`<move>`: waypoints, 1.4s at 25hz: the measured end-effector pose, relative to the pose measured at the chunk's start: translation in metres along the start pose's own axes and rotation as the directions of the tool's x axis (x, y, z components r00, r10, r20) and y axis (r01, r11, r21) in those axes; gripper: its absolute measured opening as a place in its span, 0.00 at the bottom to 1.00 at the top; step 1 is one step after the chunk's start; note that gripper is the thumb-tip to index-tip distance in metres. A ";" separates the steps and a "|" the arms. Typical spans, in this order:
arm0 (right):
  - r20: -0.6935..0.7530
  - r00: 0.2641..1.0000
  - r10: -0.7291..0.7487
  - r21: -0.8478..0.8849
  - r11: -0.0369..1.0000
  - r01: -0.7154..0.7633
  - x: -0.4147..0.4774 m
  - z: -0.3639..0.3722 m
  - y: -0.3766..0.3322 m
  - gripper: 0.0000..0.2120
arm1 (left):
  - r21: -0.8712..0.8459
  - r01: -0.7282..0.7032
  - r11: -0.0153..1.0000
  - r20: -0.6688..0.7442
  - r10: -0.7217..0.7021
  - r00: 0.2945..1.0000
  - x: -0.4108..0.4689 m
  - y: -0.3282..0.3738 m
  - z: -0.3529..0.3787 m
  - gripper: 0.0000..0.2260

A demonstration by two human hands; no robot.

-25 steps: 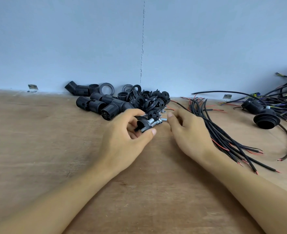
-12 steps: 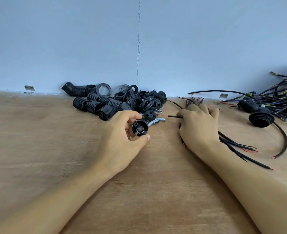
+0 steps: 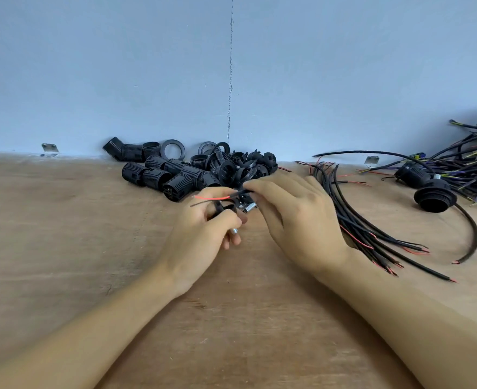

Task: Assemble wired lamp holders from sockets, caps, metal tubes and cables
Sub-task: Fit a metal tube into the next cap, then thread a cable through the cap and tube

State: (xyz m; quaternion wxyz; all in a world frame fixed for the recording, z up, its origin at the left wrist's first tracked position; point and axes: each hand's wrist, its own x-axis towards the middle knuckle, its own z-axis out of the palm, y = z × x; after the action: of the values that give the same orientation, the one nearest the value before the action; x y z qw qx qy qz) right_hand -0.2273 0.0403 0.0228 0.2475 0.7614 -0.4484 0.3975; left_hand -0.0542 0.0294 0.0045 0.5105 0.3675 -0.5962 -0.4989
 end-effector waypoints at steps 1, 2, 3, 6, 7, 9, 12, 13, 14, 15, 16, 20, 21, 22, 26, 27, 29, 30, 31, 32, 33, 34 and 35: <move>0.027 0.999 0.019 0.061 0.998 -0.021 -0.001 0.002 -0.002 0.08 | -0.029 0.011 1.000 0.000 -0.011 1.000 0.001 0.000 -0.001 0.11; 0.054 0.998 0.036 0.111 0.993 -0.042 -0.002 0.003 -0.003 0.08 | -0.022 0.004 1.000 0.004 -0.003 1.000 0.001 0.000 -0.002 0.10; 0.083 0.995 0.050 0.157 0.986 -0.062 -0.003 0.004 -0.004 0.08 | 0.009 -0.017 1.000 0.012 0.017 1.000 0.000 0.001 -0.002 0.10; 0.172 0.984 0.047 0.263 0.961 -0.091 -0.005 0.003 -0.003 0.11 | 0.083 -0.064 0.995 -0.041 0.067 0.997 0.000 0.000 0.000 0.16; 0.196 0.979 0.048 0.247 0.964 -0.096 -0.005 0.003 -0.003 0.12 | 0.084 -0.058 0.995 -0.082 0.065 0.995 0.000 -0.001 0.000 0.16; 0.233 0.966 0.116 0.114 0.983 -0.145 -0.006 0.004 0.000 0.15 | 0.059 -0.036 0.998 -0.188 0.047 0.981 0.003 -0.001 -0.002 0.17; 0.297 0.904 0.306 -0.021 0.949 -0.314 -0.006 0.003 0.015 0.12 | -0.058 -0.010 0.998 -0.381 -0.013 0.924 0.008 0.002 -0.010 0.15; 0.306 0.890 0.338 -0.037 0.939 -0.343 -0.007 0.002 0.021 0.10 | -0.100 0.000 0.995 -0.433 -0.043 0.901 0.010 0.003 -0.013 0.14; 0.306 0.880 0.364 -0.059 0.930 -0.364 -0.007 0.001 0.027 0.10 | -0.130 0.009 0.991 -0.468 -0.070 0.881 0.011 0.003 -0.016 0.14; 0.302 0.870 0.389 -0.093 0.921 -0.379 -0.007 0.000 0.032 0.10 | -0.147 0.012 0.989 -0.483 -0.083 0.872 0.012 0.003 -0.018 0.15; 0.290 0.866 0.406 -0.117 0.914 -0.389 -0.006 0.000 0.035 0.10 | -0.141 0.012 0.990 -0.470 -0.078 0.879 0.012 0.004 -0.019 0.15; 0.109 0.867 0.486 0.095 0.863 -0.496 -0.003 -0.001 0.036 0.08 | 0.176 -0.041 0.983 -0.215 0.079 0.973 0.005 -0.001 -0.012 0.16; 0.090 0.840 0.535 0.175 0.822 -0.542 -0.001 -0.002 0.036 0.11 | 0.293 -0.096 0.951 -0.130 0.139 0.982 0.002 -0.004 -0.009 0.14; 0.104 0.803 0.587 0.252 0.765 -0.593 0.000 -0.003 0.035 0.13 | 0.421 -0.162 0.892 -0.045 0.200 0.979 -0.001 -0.007 -0.007 0.11; 0.302 0.701 0.646 0.621 0.425 -0.659 0.005 -0.002 0.022 0.11 | 0.680 -0.291 0.673 0.120 0.289 0.950 -0.007 -0.015 -0.003 0.13; 0.323 0.700 0.637 0.696 0.342 -0.632 0.006 -0.003 0.018 0.11 | 0.668 -0.272 0.692 0.102 0.277 0.955 -0.007 -0.014 -0.004 0.15; 0.349 0.700 0.623 0.799 0.193 -0.570 0.009 -0.005 0.014 0.10 | 0.627 -0.232 0.744 0.045 0.262 0.964 -0.006 -0.013 -0.005 0.17; 0.364 0.701 0.613 0.827 0.132 -0.546 0.010 -0.007 0.012 0.09 | 0.611 -0.217 0.762 0.020 0.259 0.966 -0.005 -0.013 -0.005 0.18; 0.386 0.704 0.597 0.844 0.079 -0.530 0.011 -0.008 0.010 0.08 | 0.600 -0.206 0.773 -0.001 0.257 0.966 -0.005 -0.012 -0.006 0.18; 0.411 0.711 0.571 0.851 0.039 -0.523 0.011 -0.009 0.008 0.07 | 0.592 -0.196 0.782 -0.014 0.253 0.967 -0.004 -0.011 -0.007 0.18; 0.435 0.723 0.537 0.851 0.018 -0.525 0.012 -0.010 0.007 0.05 | 0.583 -0.189 0.790 -0.018 0.244 0.970 -0.004 -0.010 -0.007 0.18; 0.453 0.740 0.497 0.845 0.026 -0.534 0.011 -0.010 0.005 0.04 | 0.574 -0.184 0.798 -0.016 0.236 0.972 -0.004 -0.010 -0.008 0.18; 0.462 0.762 0.454 0.835 0.067 -0.546 0.010 -0.010 0.003 0.03 | 0.564 -0.185 0.805 -0.012 0.232 0.973 -0.005 -0.008 -0.007 0.18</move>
State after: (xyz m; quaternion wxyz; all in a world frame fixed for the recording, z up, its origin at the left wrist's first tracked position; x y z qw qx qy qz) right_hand -0.2309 0.0408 0.0366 -0.4228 0.5634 -0.3629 0.6100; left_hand -0.0466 0.0305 -0.0048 0.4560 0.4527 -0.7315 -0.2280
